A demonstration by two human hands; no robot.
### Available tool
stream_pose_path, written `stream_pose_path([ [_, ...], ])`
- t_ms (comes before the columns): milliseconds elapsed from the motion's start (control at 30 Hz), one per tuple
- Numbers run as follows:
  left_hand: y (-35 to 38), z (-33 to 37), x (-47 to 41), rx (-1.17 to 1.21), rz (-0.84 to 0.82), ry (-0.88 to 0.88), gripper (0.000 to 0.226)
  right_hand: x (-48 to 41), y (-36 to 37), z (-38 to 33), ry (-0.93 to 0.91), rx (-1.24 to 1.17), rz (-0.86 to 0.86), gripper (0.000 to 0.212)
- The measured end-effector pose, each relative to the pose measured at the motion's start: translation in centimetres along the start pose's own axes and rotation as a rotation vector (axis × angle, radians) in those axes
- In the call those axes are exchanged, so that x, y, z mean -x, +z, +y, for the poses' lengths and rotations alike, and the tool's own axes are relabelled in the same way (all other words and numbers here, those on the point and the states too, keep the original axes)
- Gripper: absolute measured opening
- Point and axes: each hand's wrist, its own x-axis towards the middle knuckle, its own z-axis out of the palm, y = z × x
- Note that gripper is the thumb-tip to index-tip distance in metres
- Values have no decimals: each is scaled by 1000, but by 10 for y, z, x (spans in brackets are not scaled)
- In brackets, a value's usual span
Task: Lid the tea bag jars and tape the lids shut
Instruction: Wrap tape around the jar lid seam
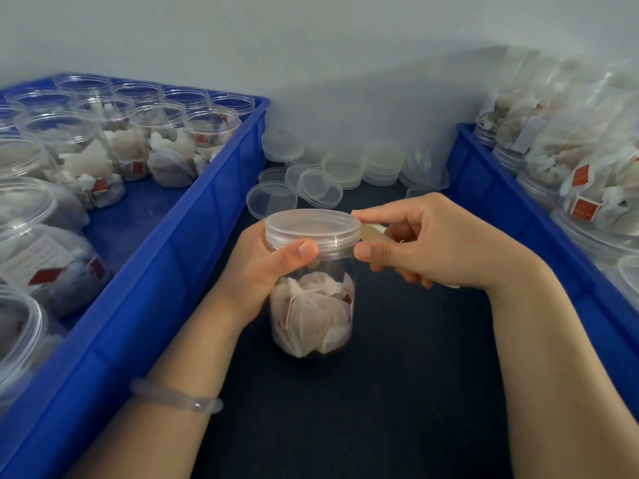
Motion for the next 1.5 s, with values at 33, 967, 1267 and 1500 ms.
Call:
stream_pose_path([
  [33,-1,1,0,-1,-8,4,83,-1,1,1,-11,-4,-2,67],
  [967,4,4,2,-127,207,65,121,2,-4,-1,-20,43,12,73],
  [1267,5,5,6,-45,48,101,99,-5,1,7,-7,-11,-9,86],
  [1500,6,11,5,-185,-125,128,99,-9,1,16,-10,-151,-139,55],
])
